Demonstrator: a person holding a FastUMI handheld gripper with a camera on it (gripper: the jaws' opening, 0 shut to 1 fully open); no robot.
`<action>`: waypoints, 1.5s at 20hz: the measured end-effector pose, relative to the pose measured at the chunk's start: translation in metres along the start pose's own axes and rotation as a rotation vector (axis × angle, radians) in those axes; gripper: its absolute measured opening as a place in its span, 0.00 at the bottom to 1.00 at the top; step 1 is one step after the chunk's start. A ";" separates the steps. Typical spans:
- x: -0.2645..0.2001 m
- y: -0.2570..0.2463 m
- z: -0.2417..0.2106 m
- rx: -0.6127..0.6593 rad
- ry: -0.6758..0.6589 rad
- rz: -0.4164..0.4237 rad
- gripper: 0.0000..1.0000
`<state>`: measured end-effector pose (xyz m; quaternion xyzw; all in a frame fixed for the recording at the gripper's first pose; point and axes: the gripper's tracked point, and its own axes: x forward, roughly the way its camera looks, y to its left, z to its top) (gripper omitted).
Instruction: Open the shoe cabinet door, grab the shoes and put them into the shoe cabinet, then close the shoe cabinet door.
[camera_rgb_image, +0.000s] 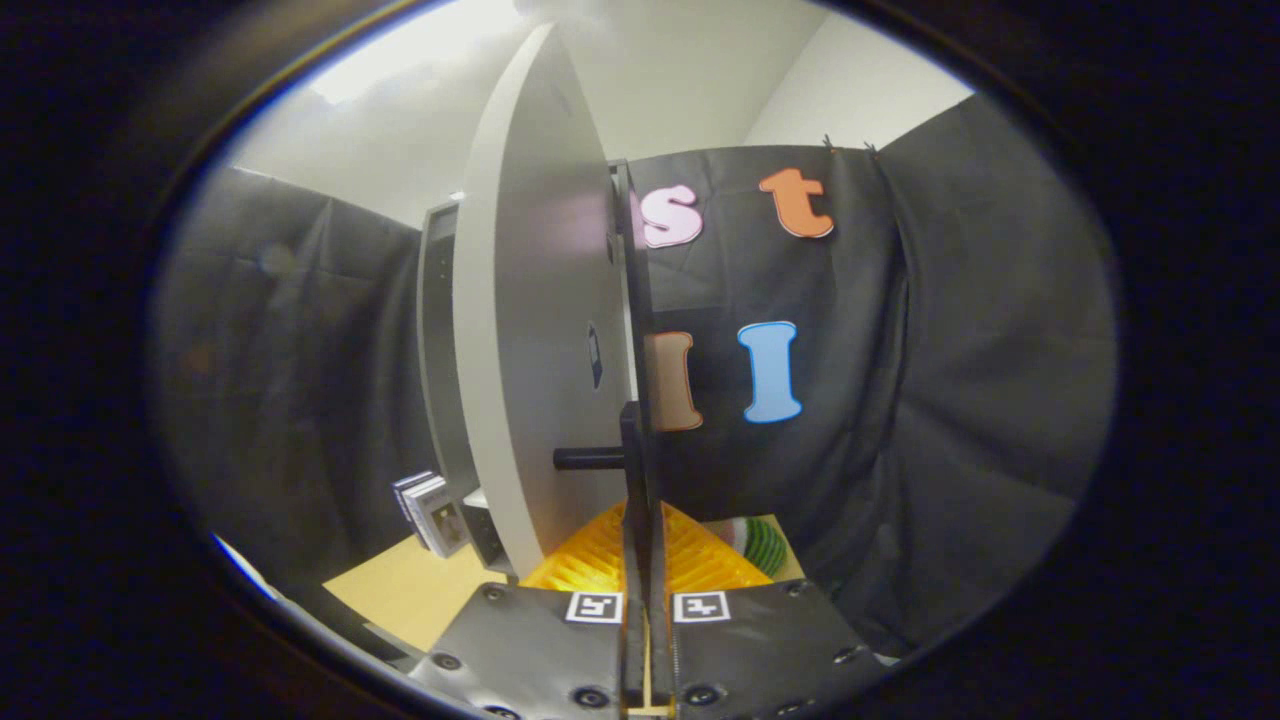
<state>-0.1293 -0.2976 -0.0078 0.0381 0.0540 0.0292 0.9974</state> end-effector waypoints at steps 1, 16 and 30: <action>-0.006 0.000 0.000 -0.010 -0.001 -0.001 0.05; -0.085 0.075 -0.105 -0.017 0.121 -0.095 0.08; 0.012 0.167 -0.350 0.012 0.574 -0.217 0.38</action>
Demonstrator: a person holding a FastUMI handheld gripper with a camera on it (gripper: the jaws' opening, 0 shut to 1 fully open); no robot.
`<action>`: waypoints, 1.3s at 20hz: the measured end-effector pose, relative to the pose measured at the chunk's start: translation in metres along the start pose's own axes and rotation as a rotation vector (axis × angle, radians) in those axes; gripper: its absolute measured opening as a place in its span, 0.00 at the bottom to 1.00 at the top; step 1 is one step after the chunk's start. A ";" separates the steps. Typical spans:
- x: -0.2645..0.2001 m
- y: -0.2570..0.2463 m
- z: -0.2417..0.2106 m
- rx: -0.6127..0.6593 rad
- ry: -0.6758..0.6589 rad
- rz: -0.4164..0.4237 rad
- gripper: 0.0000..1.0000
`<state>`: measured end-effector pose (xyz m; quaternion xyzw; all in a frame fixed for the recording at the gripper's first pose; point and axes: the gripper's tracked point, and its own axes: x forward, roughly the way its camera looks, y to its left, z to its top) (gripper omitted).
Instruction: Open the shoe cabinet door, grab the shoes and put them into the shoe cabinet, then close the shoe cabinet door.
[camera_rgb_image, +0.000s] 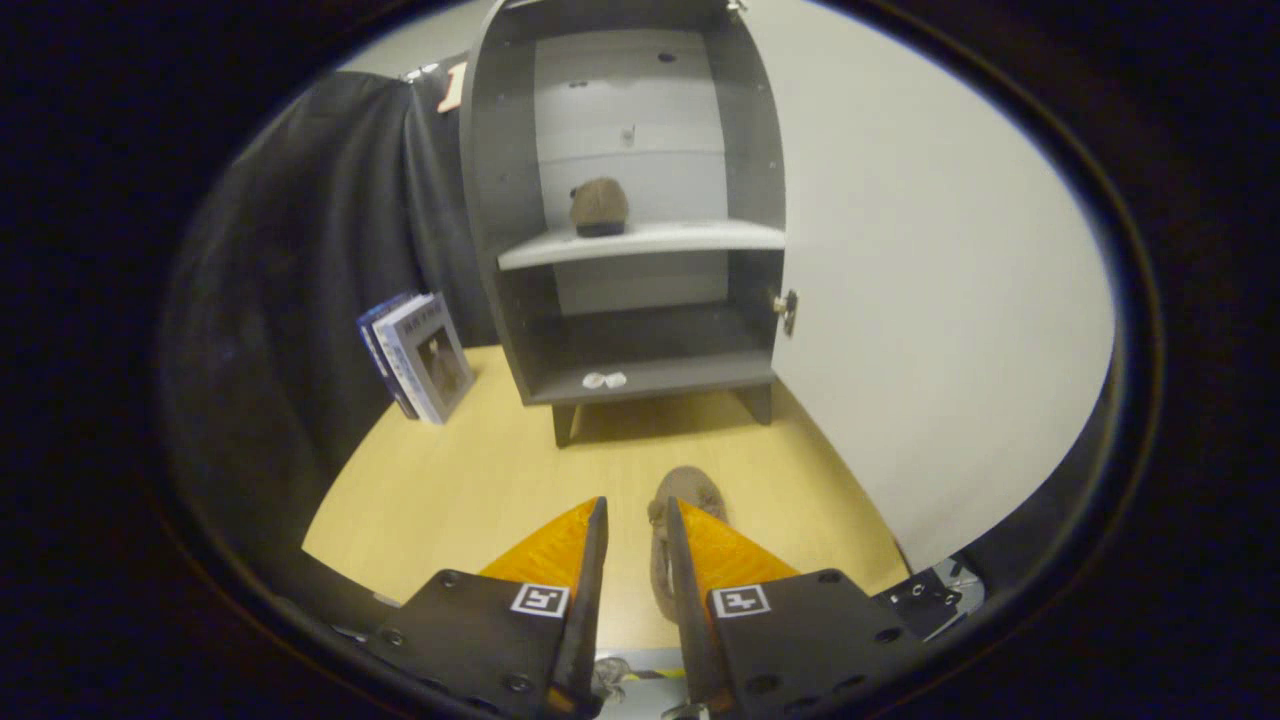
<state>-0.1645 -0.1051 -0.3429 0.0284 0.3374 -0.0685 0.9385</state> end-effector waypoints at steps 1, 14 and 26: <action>0.015 0.003 -0.013 0.014 0.037 0.007 0.38; 0.121 -0.018 -0.107 -0.016 0.247 -0.087 0.42; 0.161 -0.018 -0.108 -0.050 0.238 -0.116 0.29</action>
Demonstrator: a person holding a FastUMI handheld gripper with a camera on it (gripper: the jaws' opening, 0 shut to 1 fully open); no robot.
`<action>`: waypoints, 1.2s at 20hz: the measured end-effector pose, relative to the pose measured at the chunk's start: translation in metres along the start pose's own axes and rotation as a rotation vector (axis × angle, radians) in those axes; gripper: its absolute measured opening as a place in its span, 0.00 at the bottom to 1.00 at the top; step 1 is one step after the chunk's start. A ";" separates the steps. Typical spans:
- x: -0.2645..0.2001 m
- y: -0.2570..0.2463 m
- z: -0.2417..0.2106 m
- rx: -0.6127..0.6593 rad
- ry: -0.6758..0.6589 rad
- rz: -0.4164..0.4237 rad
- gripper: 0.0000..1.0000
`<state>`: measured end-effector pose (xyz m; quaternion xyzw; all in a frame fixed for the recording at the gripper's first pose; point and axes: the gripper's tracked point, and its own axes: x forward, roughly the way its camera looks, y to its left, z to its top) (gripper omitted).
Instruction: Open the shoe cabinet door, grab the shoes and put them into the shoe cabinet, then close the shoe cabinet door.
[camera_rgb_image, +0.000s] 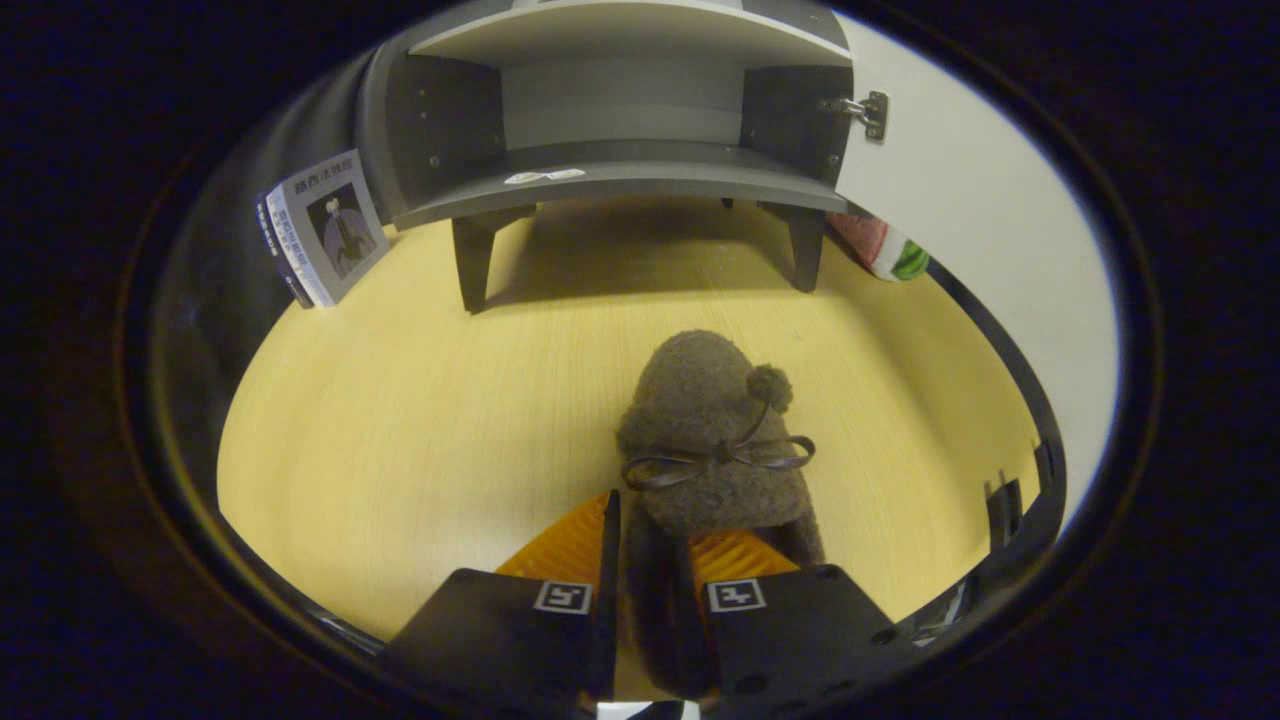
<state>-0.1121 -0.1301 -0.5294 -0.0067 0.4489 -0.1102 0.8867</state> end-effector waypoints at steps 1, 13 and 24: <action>0.001 0.000 0.001 0.005 -0.009 0.003 0.25; 0.003 -0.001 0.000 0.006 -0.004 0.005 0.03; -0.043 -0.004 0.039 0.027 -0.059 0.044 0.03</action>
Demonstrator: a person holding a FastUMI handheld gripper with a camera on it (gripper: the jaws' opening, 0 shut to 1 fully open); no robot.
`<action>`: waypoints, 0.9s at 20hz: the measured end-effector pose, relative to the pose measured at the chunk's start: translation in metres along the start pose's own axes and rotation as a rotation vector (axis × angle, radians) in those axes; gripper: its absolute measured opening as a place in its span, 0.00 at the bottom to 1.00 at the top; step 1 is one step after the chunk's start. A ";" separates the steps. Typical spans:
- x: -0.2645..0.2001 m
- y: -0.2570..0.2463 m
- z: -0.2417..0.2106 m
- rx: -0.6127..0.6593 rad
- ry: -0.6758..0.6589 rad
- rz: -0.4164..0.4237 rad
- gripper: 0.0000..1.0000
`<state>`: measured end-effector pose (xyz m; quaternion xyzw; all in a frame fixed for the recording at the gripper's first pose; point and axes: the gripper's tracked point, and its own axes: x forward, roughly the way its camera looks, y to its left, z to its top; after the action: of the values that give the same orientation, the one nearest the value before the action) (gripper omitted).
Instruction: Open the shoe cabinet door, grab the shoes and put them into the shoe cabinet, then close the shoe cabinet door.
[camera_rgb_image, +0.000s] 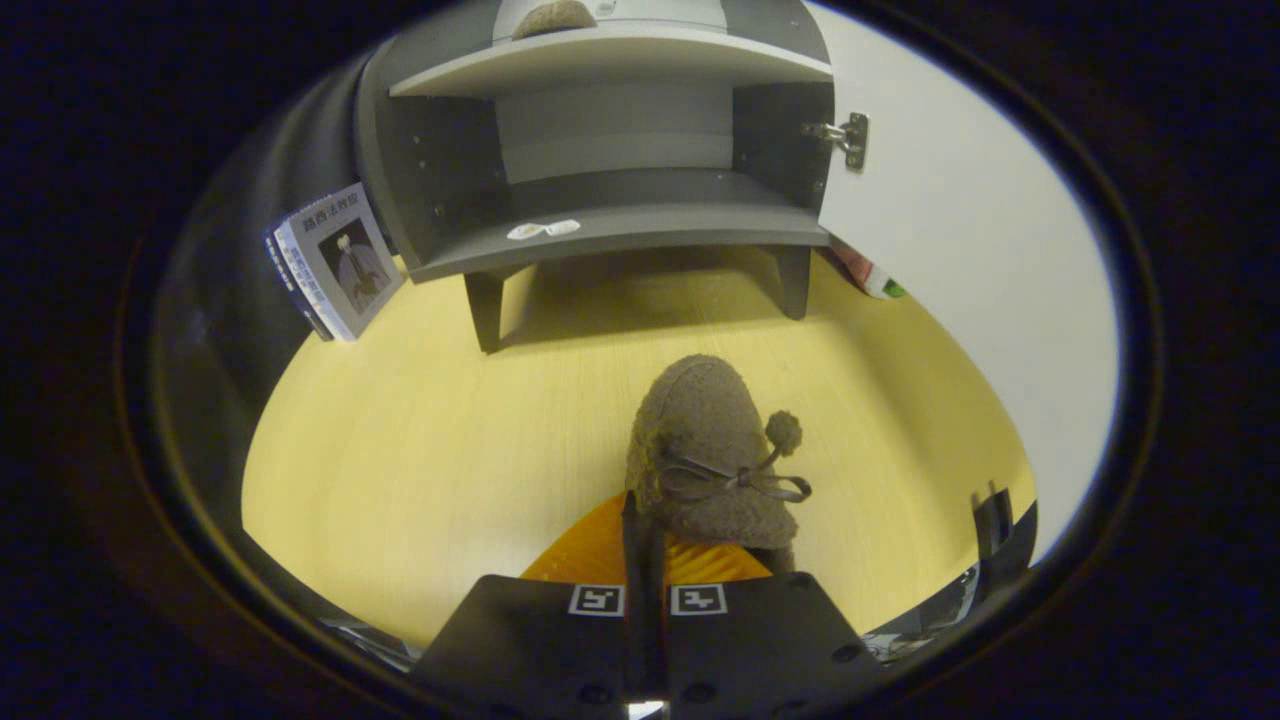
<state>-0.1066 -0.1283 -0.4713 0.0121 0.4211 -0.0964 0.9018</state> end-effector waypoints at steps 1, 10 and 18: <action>-0.009 0.000 0.011 -0.008 -0.018 -0.005 0.03; -0.120 0.007 0.157 -0.055 -0.219 -0.076 0.03; -0.127 -0.002 0.318 -0.078 -0.386 -0.072 0.03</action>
<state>0.0547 -0.1424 -0.1694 -0.0568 0.2440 -0.1127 0.9615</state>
